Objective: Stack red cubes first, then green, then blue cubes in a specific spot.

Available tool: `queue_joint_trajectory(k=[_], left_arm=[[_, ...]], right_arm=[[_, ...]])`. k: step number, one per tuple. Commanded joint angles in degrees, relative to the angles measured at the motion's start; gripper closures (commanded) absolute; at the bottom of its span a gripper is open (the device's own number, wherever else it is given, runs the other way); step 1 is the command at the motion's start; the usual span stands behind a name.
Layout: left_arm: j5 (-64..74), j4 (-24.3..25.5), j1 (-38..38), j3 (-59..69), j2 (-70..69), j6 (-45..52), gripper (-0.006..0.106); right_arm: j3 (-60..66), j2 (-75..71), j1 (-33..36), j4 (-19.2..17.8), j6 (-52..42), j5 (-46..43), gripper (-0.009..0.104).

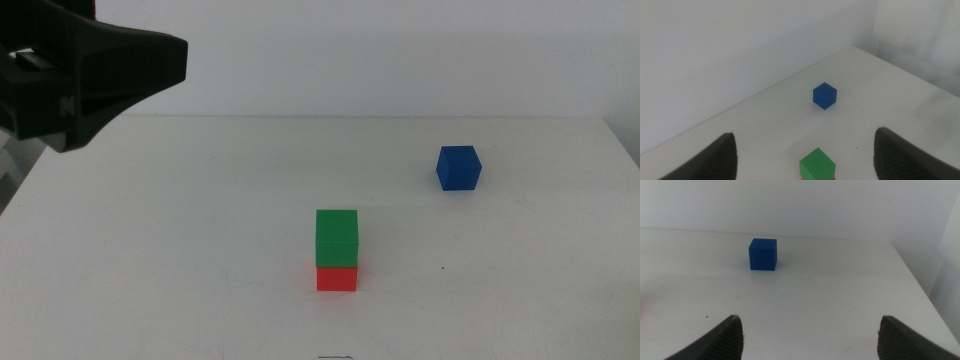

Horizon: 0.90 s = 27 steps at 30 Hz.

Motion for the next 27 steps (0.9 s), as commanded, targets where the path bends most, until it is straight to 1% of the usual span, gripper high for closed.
queue_joint_trajectory(k=[1,3,4,8,10,14,17,21,25,27], left_arm=[[-4.1,-1.69,-0.1,-1.52,0.02,-0.51,0.007],[-4.1,-1.69,-0.1,-1.52,0.02,-0.51,0.007],[-4.1,-1.69,-0.1,-1.52,0.02,-0.51,0.007],[-4.1,-1.69,-0.1,-1.52,0.02,-0.51,0.007],[-4.05,-1.69,-0.1,-1.52,0.02,-0.51,0.007],[-4.05,-1.69,-0.1,-1.52,0.02,-0.51,0.007],[-4.11,-1.69,-0.1,-1.52,0.02,-0.51,0.007],[-4.11,-1.69,-0.1,-1.52,0.02,-0.51,0.007],[-4.11,-1.69,-0.1,-1.52,0.02,-0.51,0.007],[-4.11,-1.69,-0.1,-1.52,0.02,-0.51,0.007]], right_arm=[[-1.32,-0.88,0.15,-2.03,-0.97,-6.85,0.001],[-1.32,-0.88,0.15,-1.92,-0.11,-9.65,0.001],[-1.34,-0.66,0.15,-1.26,1.17,-10.37,0.001],[-4.59,4.89,0.15,3.05,8.05,-9.36,0.001],[-8.91,10.08,0.15,4.03,8.65,-6.53,0.001],[-22.0,22.84,0.15,4.03,7.78,3.76,0.001],[-28.5,31.51,0.15,3.98,7.78,6.23,0.001],[-31.74,39.54,0.15,4.2,7.99,2.0,0.001],[-31.79,45.24,0.15,7.07,8.39,-3.4,0.001],[-32.1,48.31,0.15,7.12,6.95,-4.99,0.001]])
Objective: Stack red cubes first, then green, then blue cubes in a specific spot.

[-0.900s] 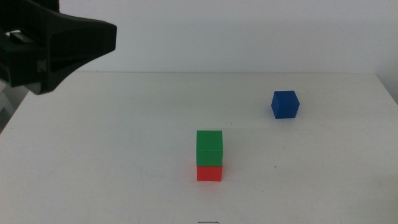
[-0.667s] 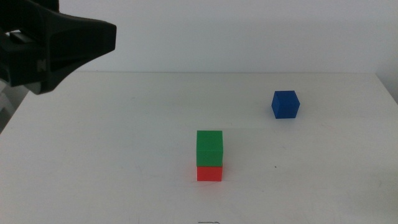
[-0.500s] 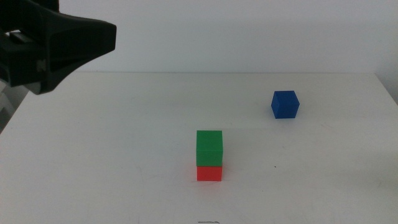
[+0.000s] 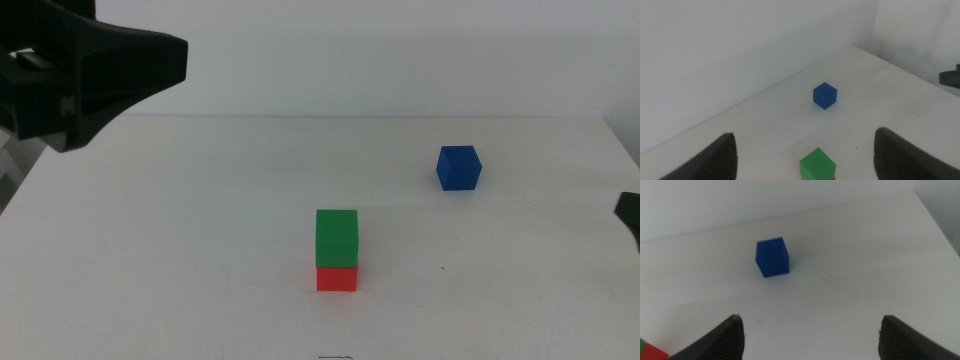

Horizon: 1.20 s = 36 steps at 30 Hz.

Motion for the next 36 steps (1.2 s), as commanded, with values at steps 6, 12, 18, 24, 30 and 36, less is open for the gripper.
queue_joint_trajectory(k=[6,12,18,24,30,36], left_arm=[[-4.0,-1.69,-0.1,-1.52,0.02,-0.51,0.007],[-4.06,-1.69,-0.1,-1.52,0.02,-0.51,0.007],[-4.06,-1.69,-0.1,-1.52,0.02,-0.51,0.007],[-4.06,-1.69,-0.1,-1.52,0.02,-0.51,0.007],[-4.06,-1.69,-0.1,-1.52,0.02,-0.51,0.007],[-4.0,-1.69,-0.1,-1.52,0.02,-0.51,0.007]], right_arm=[[-9.8,10.11,0.15,0.37,-6.92,-0.57,0.001],[-22.63,21.45,1.63,0.6,-7.46,10.91,0.001],[-38.85,34.09,4.98,0.55,-3.64,25.05,0.001],[-51.95,45.53,9.42,-2.36,-2.06,28.39,0.001],[-64.02,56.48,11.0,-5.47,-0.19,31.53,0.001],[-75.81,66.87,11.0,-7.84,-0.19,35.75,0.001]])
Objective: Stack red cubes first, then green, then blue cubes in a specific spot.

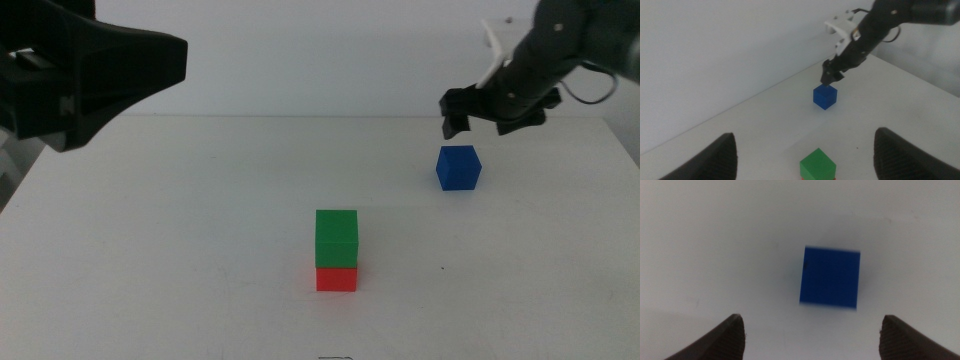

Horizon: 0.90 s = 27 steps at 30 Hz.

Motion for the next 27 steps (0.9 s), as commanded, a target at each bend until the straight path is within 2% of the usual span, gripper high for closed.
queue_joint_trajectory(k=[1,8,17,21,24,27], left_arm=[[-4.0,-1.69,-0.1,-1.52,0.02,-0.46,0.007],[-4.0,-1.69,-0.1,-1.52,0.02,-0.46,0.007],[-4.05,-1.69,-0.1,-1.52,0.02,-0.46,0.007],[-4.05,-1.69,-0.1,-1.52,0.02,-0.46,0.007],[-4.05,-1.69,-0.1,-1.52,0.02,-0.46,0.007],[-4.05,-1.69,-0.1,-1.52,0.02,-0.46,0.007]], right_arm=[[-5.67,0.18,0.01,-1.27,-0.07,-0.35,0.001],[-11.74,7.99,-0.17,-2.45,-0.07,1.56,0.001],[-11.85,11.99,-0.17,-2.57,1.0,-0.08,0.001],[-11.85,12.84,-0.17,-4.0,3.8,-0.85,0.004],[-11.85,13.11,-0.17,-6.12,6.19,-1.1,0.016],[-11.85,13.11,-0.17,-8.56,8.85,-1.36,0.042]])
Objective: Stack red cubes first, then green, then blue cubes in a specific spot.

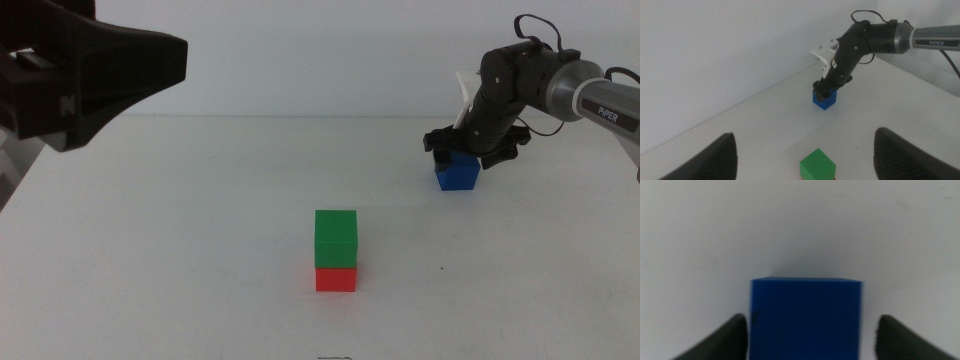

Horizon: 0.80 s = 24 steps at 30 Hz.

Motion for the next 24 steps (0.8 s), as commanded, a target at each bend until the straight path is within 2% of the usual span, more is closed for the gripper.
queue_joint_trajectory(k=[1,3,5,10,16,18,20,22,24], left_arm=[[-4.05,-1.69,-0.1,-1.52,0.02,-0.46,0.007],[-4.05,-1.69,-0.1,-1.52,0.02,-0.46,0.007],[-4.05,-1.69,-0.1,-1.52,0.02,-0.46,0.007],[-3.99,-1.69,-0.1,-1.52,0.02,-0.46,0.007],[-4.06,-1.69,-0.1,-1.52,0.02,-0.46,0.007],[-4.04,-1.69,-0.1,-1.52,0.48,-0.46,0.007],[-3.97,-1.69,-0.1,-1.52,0.49,-0.46,0.007],[-3.97,-1.69,-0.1,-1.52,0.49,-0.46,0.007],[-3.97,-1.69,-0.1,-1.52,0.75,-0.46,0.007]], right_arm=[[-1.78,-3.77,-0.23,-3.21,2.05,-1.94,0.051],[-1.78,-3.77,-0.23,-3.74,2.61,-0.96,0.077],[-1.78,-4.27,-0.23,-3.66,2.62,2.27,0.097],[2.58,-11.01,1.2,-3.95,3.6,2.58,0.096],[22.15,-30.82,5.76,-6.21,14.77,-2.95,0.096],[26.75,-37.14,8.65,-8.6,20.99,-2.49,0.096],[27.73,-40.91,12.57,-12.9,27.26,0.41,0.096],[26.56,-42.58,17.95,-17.73,33.24,5.44,0.096],[24.01,-42.04,22.52,-20.72,37.17,10.85,0.096]])
